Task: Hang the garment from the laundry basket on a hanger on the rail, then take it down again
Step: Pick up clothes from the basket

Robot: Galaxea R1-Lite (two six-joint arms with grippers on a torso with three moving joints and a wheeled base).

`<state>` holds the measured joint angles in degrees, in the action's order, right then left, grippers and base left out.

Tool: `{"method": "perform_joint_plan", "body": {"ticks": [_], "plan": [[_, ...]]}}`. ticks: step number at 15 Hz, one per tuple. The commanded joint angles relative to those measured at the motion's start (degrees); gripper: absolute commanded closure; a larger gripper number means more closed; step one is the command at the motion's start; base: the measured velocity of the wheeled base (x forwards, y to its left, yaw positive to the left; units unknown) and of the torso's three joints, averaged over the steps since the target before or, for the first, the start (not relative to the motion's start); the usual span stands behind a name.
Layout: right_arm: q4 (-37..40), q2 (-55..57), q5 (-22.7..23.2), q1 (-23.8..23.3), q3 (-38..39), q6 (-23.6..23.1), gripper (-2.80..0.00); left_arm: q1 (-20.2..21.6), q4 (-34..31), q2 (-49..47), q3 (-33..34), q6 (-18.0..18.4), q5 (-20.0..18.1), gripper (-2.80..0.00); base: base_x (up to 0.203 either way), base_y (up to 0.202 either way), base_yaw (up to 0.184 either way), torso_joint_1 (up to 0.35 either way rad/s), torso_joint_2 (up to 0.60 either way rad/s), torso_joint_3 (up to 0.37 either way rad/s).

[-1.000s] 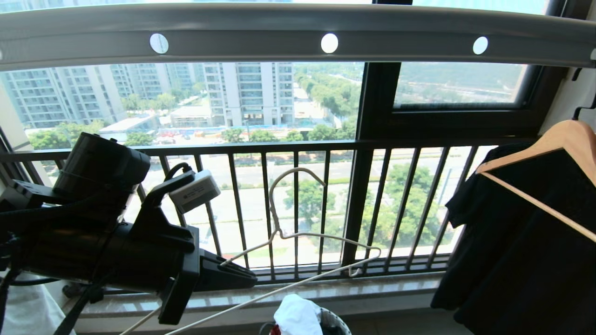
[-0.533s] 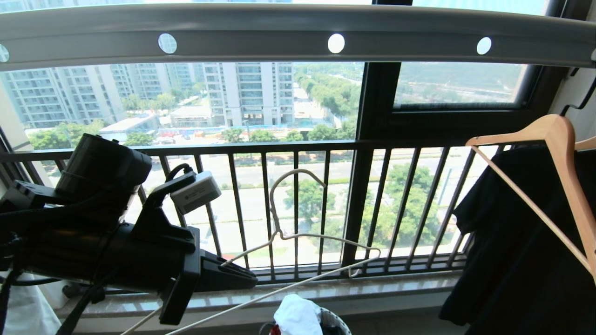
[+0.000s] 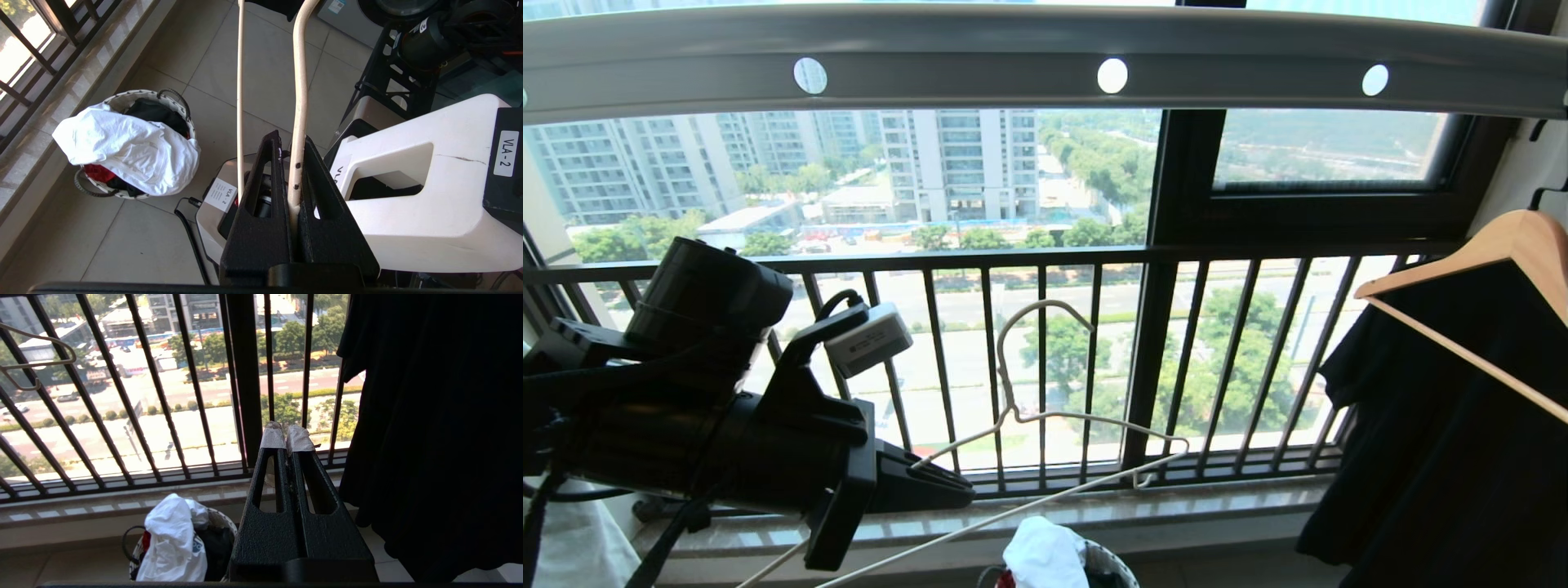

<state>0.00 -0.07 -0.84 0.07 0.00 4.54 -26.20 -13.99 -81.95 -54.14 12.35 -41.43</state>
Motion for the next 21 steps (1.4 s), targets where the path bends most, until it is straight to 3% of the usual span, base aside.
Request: {"method": "perform_joint_plan", "body": {"ticks": [1, 8, 21], "plan": [[0.0, 0.1, 0.0, 0.0, 0.1, 0.0, 0.00, -0.1, -0.1, 0.0, 0.0, 0.1, -0.2, 0.00, 0.000, 0.000, 0.000, 0.000, 0.00, 0.000], [0.0, 0.1, 0.0, 0.0, 0.1, 0.0, 0.00, 0.0, -0.1, 0.7, 0.0, 0.1, -0.1, 0.00, 0.000, 0.000, 0.000, -0.007, 0.01, 0.009], [0.0, 0.1, 0.0, 0.0, 0.1, 0.4, 0.00, 0.0, 0.0, 1.1, 0.3, 0.2, -0.1, 0.00, 0.000, 0.000, 0.000, -0.126, 0.27, 0.141]]}}
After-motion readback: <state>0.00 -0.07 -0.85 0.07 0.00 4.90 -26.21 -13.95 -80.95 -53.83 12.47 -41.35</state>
